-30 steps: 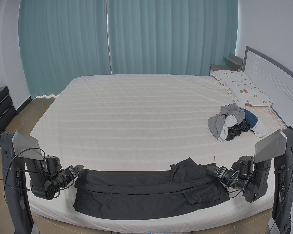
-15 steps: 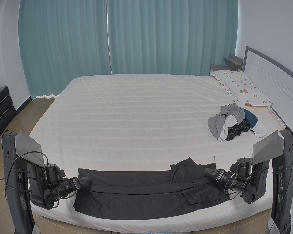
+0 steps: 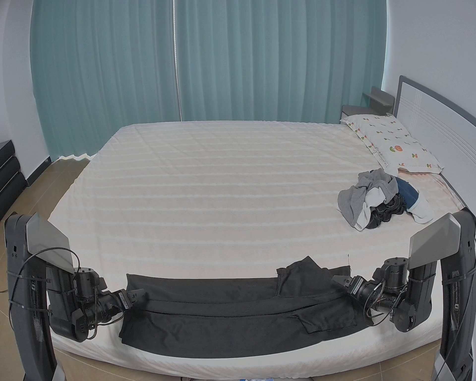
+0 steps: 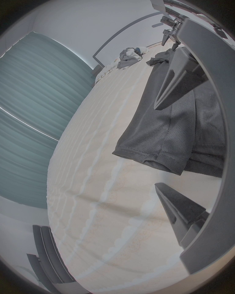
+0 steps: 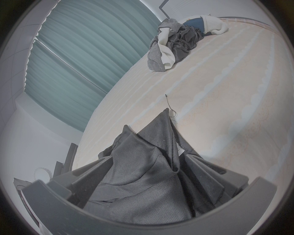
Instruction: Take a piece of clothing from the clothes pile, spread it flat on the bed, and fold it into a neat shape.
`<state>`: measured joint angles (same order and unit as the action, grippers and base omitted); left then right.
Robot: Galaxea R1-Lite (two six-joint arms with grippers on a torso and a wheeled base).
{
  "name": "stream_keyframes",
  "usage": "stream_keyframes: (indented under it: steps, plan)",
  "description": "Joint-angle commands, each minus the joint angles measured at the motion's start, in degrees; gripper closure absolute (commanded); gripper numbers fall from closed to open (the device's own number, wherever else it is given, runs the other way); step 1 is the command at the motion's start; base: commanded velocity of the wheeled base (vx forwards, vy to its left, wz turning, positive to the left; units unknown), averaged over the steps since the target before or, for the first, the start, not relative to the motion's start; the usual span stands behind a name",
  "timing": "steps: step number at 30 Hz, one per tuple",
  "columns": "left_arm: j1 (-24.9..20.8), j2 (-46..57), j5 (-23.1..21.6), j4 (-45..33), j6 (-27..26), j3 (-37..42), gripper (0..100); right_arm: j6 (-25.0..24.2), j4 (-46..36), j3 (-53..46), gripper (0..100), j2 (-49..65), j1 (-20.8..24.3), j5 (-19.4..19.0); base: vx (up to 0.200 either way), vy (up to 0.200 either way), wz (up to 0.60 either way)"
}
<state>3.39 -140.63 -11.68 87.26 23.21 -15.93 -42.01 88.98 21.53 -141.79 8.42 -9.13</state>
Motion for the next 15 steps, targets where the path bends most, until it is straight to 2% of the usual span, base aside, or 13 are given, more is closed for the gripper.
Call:
stream_keyframes:
  steps: [1,9,10,15]
  plan:
    - [0.04,-0.52,0.25,0.02,-0.01,-0.06,0,0.00,0.41,0.00,0,-0.15,0.01,-0.01,0.000,0.000,0.00]
    - [0.04,-0.61,0.43,0.02,-0.18,0.38,0,0.00,0.41,0.00,0,-0.15,0.01,-0.01,0.000,0.000,0.00]
    - [0.04,-0.61,0.43,0.02,-0.27,0.46,100,0.00,0.41,0.00,0,-0.15,0.01,-0.01,0.000,0.000,0.00]
    - [0.13,-0.17,2.10,0.02,-0.27,0.46,100,0.00,0.41,0.09,0,-0.07,0.01,-0.01,0.000,0.000,0.00]
